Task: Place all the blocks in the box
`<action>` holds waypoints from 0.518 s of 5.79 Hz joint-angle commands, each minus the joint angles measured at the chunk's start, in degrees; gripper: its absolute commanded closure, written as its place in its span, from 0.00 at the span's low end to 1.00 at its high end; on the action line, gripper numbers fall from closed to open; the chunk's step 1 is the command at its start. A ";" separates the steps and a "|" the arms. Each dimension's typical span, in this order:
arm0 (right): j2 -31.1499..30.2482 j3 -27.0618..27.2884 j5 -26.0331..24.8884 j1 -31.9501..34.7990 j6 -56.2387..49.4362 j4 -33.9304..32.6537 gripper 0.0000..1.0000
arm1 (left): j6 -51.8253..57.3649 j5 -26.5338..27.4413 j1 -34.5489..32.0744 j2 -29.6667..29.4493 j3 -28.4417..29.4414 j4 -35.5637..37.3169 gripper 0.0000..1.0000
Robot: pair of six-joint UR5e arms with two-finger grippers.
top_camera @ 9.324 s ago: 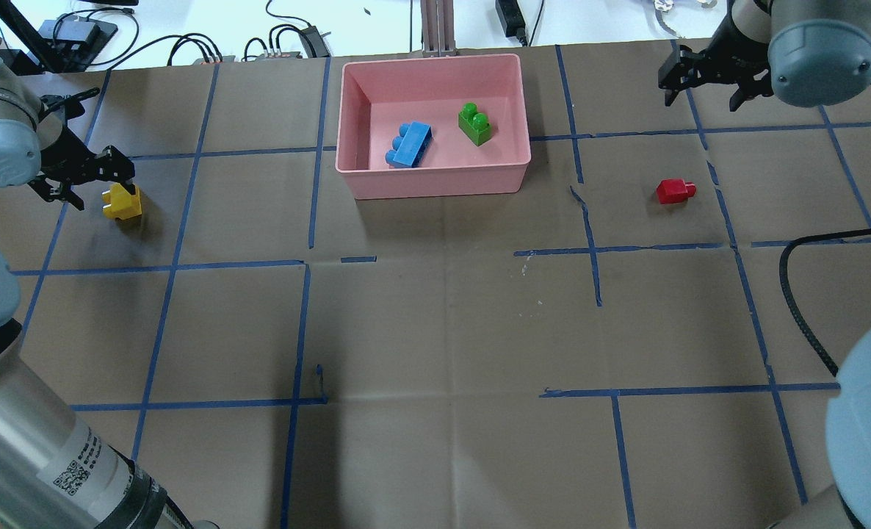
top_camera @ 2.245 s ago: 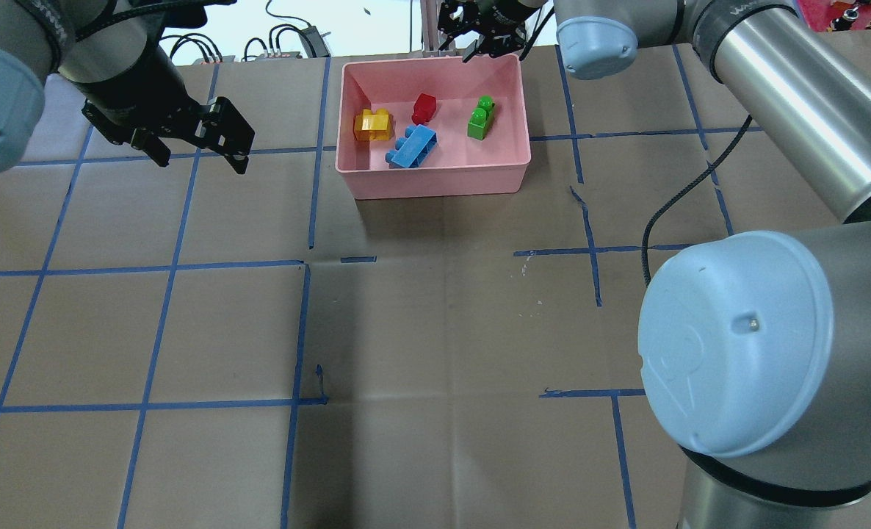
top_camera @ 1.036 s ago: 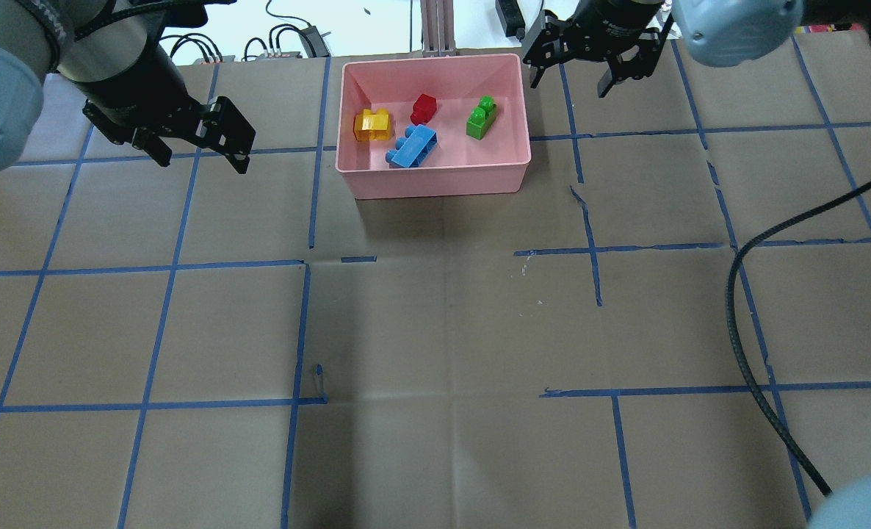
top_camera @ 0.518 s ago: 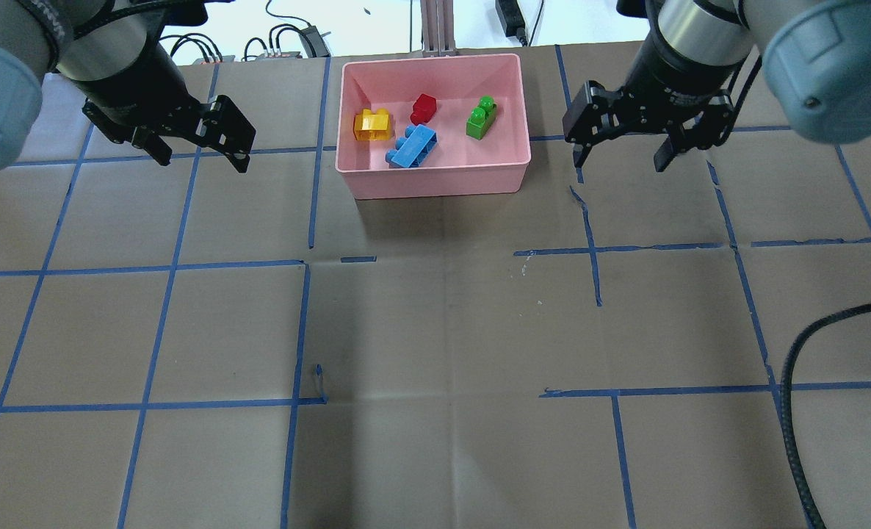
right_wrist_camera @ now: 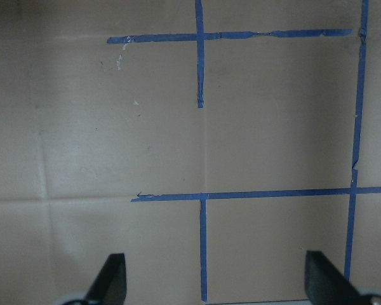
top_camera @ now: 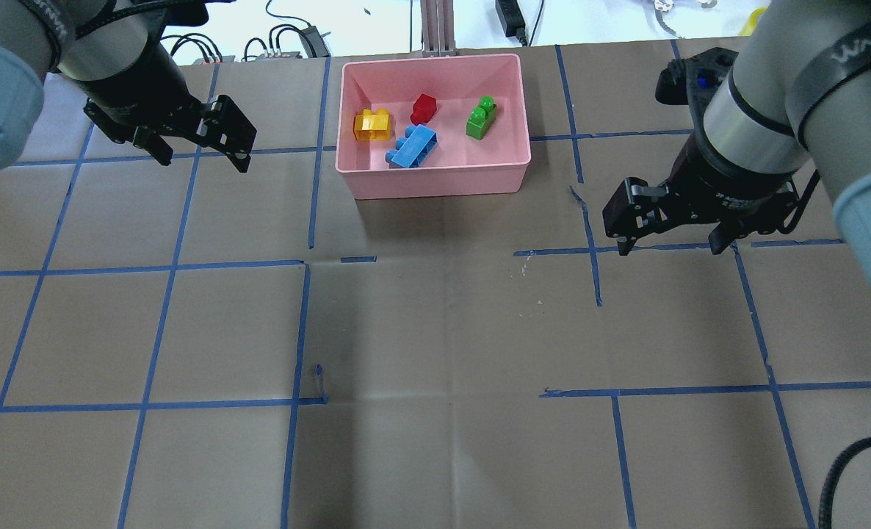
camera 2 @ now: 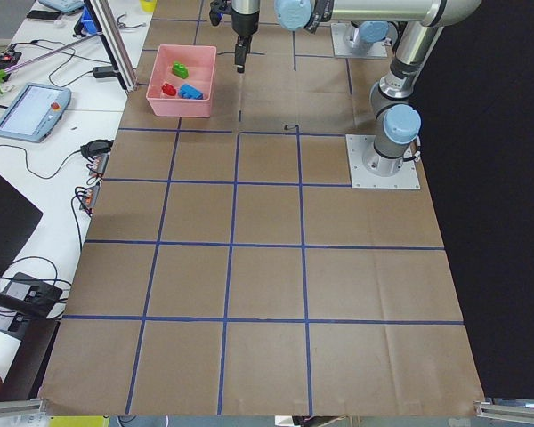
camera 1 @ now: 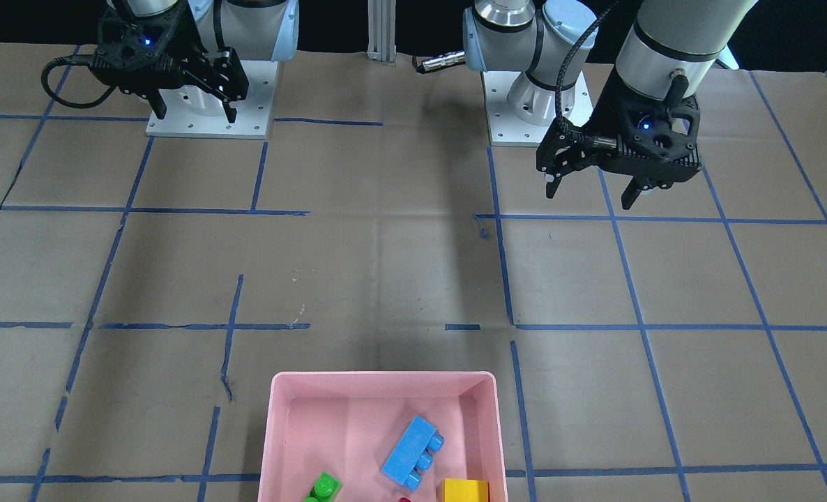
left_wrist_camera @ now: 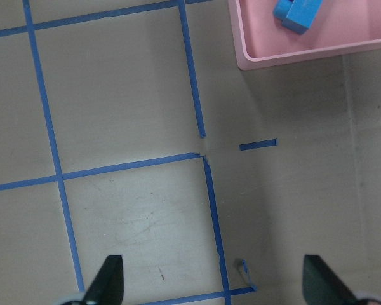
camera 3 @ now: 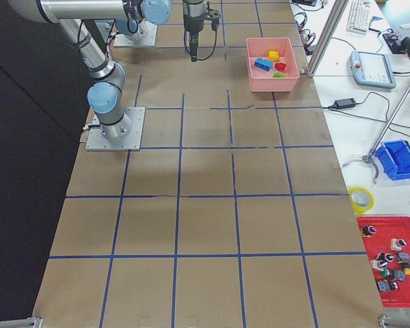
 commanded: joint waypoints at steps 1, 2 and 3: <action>-0.35 0.90 0.27 0.00 0.56 0.22 0.00 | 0.00 0.00 -0.02 -0.01 0.00 0.05 0.01; -0.43 0.73 0.54 0.00 0.91 0.04 0.00 | 0.00 0.00 -0.02 -0.01 0.00 0.05 0.01; 0.17 0.65 0.54 0.09 0.91 -0.05 0.00 | 0.00 0.00 -0.02 -0.01 0.09 0.05 0.01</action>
